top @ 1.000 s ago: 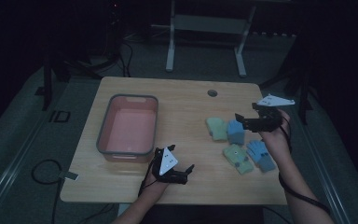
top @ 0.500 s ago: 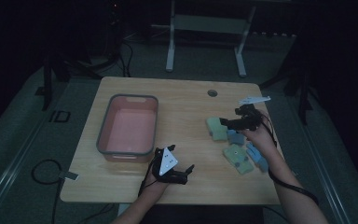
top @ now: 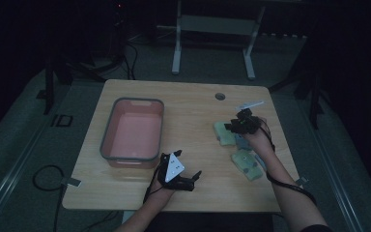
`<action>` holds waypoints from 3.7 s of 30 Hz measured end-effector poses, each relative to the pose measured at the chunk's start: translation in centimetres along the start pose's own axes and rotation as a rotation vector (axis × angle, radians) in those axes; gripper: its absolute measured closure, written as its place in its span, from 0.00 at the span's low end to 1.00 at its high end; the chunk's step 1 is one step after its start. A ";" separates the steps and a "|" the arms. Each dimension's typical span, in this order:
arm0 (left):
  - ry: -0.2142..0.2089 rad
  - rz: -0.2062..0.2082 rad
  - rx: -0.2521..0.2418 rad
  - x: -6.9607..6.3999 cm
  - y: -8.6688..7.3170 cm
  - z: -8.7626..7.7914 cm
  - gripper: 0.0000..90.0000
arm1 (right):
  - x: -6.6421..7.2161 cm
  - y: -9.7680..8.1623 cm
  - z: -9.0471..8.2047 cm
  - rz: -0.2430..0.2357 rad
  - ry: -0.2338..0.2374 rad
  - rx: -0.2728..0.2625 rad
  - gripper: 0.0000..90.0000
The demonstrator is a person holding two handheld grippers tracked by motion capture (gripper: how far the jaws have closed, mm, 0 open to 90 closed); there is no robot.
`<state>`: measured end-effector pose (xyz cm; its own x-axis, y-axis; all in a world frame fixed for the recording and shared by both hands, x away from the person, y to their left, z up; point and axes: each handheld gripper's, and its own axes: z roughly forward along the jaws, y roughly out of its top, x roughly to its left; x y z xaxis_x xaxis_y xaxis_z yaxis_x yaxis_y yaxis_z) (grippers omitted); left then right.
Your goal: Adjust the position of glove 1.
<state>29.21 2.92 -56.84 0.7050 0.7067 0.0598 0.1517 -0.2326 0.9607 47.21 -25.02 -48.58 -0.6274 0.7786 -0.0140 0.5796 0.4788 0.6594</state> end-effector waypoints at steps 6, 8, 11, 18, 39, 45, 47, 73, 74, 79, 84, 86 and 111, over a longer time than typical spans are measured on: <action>0.000 -0.004 0.001 0.0 0.0 0.0 0.01 | -0.6 -0.9 2.4 0.000 0.012 0.043 0.71; 0.000 -0.004 0.001 0.0 0.0 0.0 0.02 | -0.6 -1.0 2.7 0.000 0.011 0.045 0.71; 0.001 -0.001 0.000 0.0 0.0 0.0 0.01 | -0.8 -1.3 3.8 -0.005 0.023 0.059 0.70; 0.004 0.001 -0.001 0.0 0.0 0.0 0.01 | -0.5 -2.0 5.0 -0.026 0.002 0.071 0.71; 0.014 -0.009 -0.002 0.1 0.0 0.0 0.01 | 2.1 -0.2 0.5 0.080 -0.048 0.007 0.96; 0.018 -0.008 -0.001 0.1 0.0 -0.1 0.01 | 5.0 0.4 -2.6 0.076 -0.067 -0.038 0.97; 0.019 -0.008 -0.001 0.1 0.0 -0.1 0.01 | 6.2 0.4 -3.7 0.074 -0.066 -0.060 0.97; 0.019 -0.004 -0.004 0.1 0.0 -0.1 0.01 | 13.5 -4.4 -1.9 0.155 -0.094 -0.024 0.96; 0.019 -0.004 -0.005 0.0 0.0 -0.1 0.01 | 13.6 -4.5 -1.7 0.161 -0.088 -0.020 0.96; 0.019 -0.004 -0.006 0.0 0.0 -0.1 0.01 | 13.7 -4.9 0.0 0.144 -0.111 0.011 0.96; 0.017 -0.004 -0.005 0.0 0.0 -0.1 0.01 | 13.3 -6.0 1.7 0.157 -0.083 0.048 0.86; 0.016 -0.005 -0.004 0.1 0.0 -0.1 0.01 | 13.3 -6.2 1.7 0.165 -0.081 0.035 0.84; 0.017 -0.003 -0.003 0.1 0.0 -0.1 0.01 | 9.0 -5.4 -4.3 0.037 -0.021 -0.075 0.78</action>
<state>29.21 3.01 -56.84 0.6927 0.7186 0.0616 0.1514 -0.2285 0.9617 36.20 -22.34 -48.98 -0.5948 0.8039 -0.0044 0.5610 0.4189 0.7140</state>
